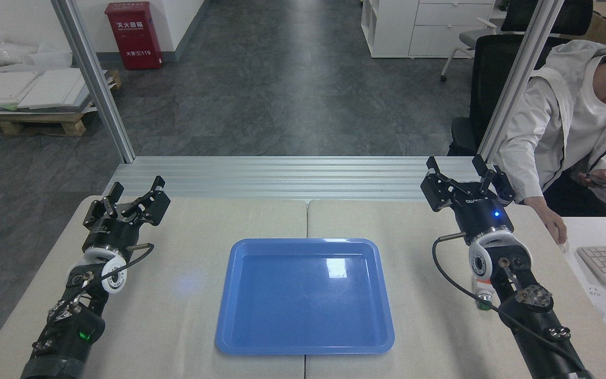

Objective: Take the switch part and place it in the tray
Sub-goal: 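Move the right gripper down toward the small orange-and-green switch part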

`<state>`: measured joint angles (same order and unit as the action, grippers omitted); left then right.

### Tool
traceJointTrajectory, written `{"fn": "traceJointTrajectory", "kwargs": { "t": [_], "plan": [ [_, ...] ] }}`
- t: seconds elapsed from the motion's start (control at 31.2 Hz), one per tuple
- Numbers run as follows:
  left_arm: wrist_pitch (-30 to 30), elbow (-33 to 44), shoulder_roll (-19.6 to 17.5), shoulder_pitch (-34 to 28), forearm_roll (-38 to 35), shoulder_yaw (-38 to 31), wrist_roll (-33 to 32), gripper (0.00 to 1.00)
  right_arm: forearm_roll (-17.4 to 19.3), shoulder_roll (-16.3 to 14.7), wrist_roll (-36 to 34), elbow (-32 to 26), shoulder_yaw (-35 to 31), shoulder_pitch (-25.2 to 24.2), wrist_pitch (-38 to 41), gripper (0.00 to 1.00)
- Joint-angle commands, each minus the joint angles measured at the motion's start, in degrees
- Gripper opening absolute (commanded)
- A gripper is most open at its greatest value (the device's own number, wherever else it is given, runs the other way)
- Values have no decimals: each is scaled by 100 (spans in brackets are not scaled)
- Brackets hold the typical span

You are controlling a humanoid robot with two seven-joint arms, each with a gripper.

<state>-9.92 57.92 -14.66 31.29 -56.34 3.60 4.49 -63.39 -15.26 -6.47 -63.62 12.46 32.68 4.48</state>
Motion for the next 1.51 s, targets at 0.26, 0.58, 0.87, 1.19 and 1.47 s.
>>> {"fn": "traceJointTrajectory", "kwargs": {
  "t": [0.26,0.58,0.87,1.19,1.47],
  "plan": [
    [8,0,7,0,0,0,-1,100,-7,-239,-39,131,2,63,-88,97],
    [8,0,-1,0,0,0,-1,100,2,-425,295,157,-6,-25,-158,97],
    [8,0,-1,0,0,0,-1,100,142,-381,725,87,-190,-201,-185,97],
    [8,0,-1,0,0,0,-1,100,774,-741,752,175,-305,-271,263,97],
    [8,0,-1,0,0,0,-1,100,828,-759,691,183,-296,-280,413,97]
  ]
}}
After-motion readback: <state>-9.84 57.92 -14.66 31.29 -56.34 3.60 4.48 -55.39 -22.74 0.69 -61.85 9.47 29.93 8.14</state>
